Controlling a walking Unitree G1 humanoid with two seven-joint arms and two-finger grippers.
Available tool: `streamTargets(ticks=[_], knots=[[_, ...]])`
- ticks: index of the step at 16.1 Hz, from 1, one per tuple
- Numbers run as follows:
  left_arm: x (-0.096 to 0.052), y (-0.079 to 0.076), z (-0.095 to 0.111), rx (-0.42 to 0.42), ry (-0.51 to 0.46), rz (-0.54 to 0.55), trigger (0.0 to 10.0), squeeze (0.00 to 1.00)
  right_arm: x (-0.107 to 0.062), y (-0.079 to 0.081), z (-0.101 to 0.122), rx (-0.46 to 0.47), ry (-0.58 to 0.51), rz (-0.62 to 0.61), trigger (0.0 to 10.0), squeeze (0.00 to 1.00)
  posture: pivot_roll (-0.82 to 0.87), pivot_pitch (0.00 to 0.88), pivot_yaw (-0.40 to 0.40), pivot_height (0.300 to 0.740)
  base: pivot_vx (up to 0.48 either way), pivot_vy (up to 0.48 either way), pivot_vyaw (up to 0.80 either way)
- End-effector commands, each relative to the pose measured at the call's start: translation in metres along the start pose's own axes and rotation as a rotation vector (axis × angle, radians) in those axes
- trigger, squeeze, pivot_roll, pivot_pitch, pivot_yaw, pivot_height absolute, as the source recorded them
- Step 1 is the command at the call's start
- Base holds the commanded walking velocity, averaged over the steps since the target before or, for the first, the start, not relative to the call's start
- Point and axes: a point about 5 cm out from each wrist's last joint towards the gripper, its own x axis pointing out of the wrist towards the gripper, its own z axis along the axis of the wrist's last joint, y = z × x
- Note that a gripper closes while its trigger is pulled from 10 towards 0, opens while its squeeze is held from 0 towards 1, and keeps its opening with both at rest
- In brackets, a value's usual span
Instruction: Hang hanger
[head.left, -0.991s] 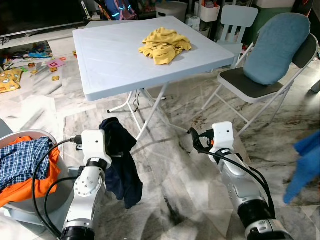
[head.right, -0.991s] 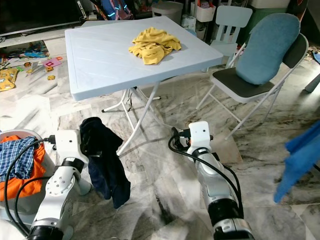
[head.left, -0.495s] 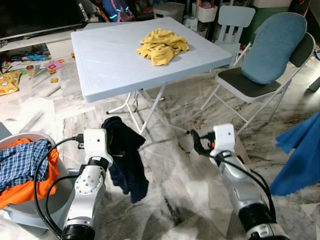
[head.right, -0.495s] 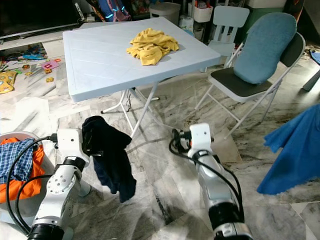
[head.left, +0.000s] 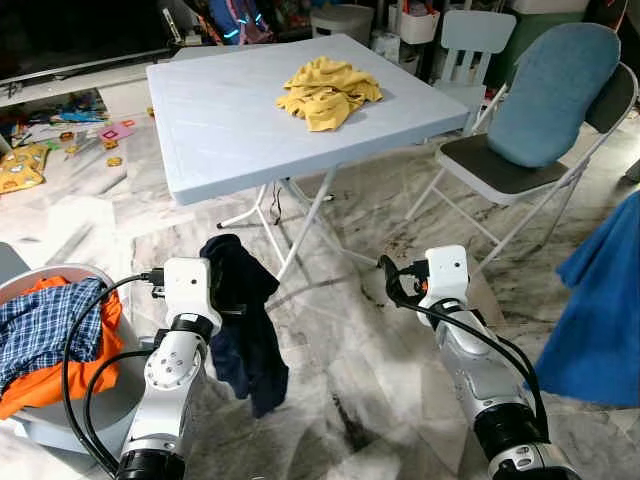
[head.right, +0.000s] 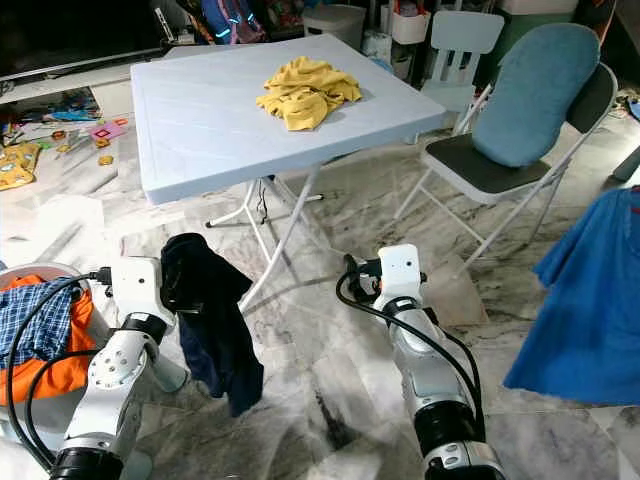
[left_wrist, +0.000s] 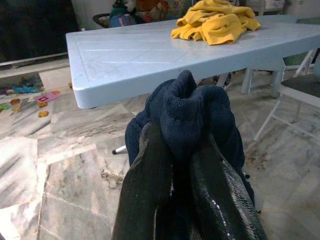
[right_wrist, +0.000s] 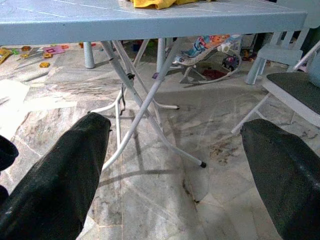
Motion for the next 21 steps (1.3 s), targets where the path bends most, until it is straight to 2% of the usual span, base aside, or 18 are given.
streamTargets(ticks=[1, 4, 8, 14, 21], knots=[[0.005, 0.003, 0.010, 0.022, -0.044, -0.002, 10.0, 0.00, -0.001, -0.006, 0.000, 0.010, -0.009, -0.030, 10.0, 0.00, -0.05, 0.000, 0.080, 0.740, 0.000, 0.000, 0.00], [0.011, 0.002, 0.012, 0.031, -0.048, -0.017, 10.0, 0.00, -0.001, -0.010, -0.001, 0.026, -0.006, -0.060, 10.0, 0.00, -0.07, 0.000, 0.104, 0.740, 0.000, 0.000, 0.00], [0.015, -0.003, 0.014, 0.026, -0.057, -0.029, 10.0, 0.00, -0.003, -0.008, -0.002, 0.029, -0.011, -0.061, 10.0, 0.00, -0.08, 0.000, 0.095, 0.740, 0.000, 0.000, 0.00], [0.008, -0.002, 0.007, 0.014, -0.046, -0.007, 10.0, 0.00, -0.001, -0.011, 0.001, 0.010, -0.007, -0.042, 10.0, 0.00, -0.08, 0.000, 0.068, 0.740, 0.000, 0.000, 0.00], [0.007, -0.002, 0.005, 0.010, -0.044, -0.004, 10.0, 0.00, -0.001, -0.011, -0.001, 0.003, 0.003, -0.037, 10.0, 0.00, -0.08, 0.000, 0.062, 0.740, 0.000, 0.000, 0.00]])
